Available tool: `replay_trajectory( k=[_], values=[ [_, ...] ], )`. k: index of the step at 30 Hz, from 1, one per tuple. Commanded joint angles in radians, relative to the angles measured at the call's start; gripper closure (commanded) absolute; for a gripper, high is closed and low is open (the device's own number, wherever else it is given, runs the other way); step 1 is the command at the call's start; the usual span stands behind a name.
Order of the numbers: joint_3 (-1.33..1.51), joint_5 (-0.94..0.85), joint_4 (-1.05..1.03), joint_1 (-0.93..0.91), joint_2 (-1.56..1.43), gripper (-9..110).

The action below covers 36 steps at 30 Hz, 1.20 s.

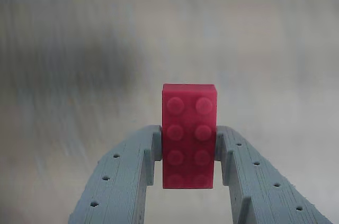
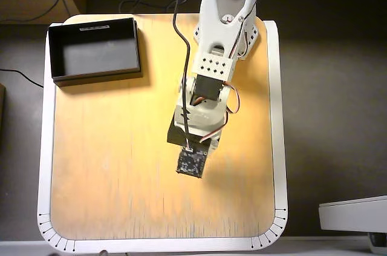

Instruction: Grasp a lego block and put it in the bin.

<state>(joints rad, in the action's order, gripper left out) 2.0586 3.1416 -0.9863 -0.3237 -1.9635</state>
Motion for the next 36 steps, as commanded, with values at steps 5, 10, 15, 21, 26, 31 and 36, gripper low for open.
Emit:
replay_trajectory(
  k=[5,10,15,21,26,31,36],
  values=[
    [-0.244,0.046,-0.114,-0.160,-0.236,101],
    [-0.244,0.080,-0.155,-0.281,-0.318,101],
    [-0.244,0.097,-0.201,-0.448,-0.370,101],
    [-0.244,0.118,-0.218,-0.624,-0.387,101],
    [-0.244,0.183,-0.275,-0.752,-0.425,101],
    [-0.244,0.242,-0.347,-0.851,-0.482,101],
    [-0.244,0.285,-0.379,-0.937,-0.515,101]
  ],
)
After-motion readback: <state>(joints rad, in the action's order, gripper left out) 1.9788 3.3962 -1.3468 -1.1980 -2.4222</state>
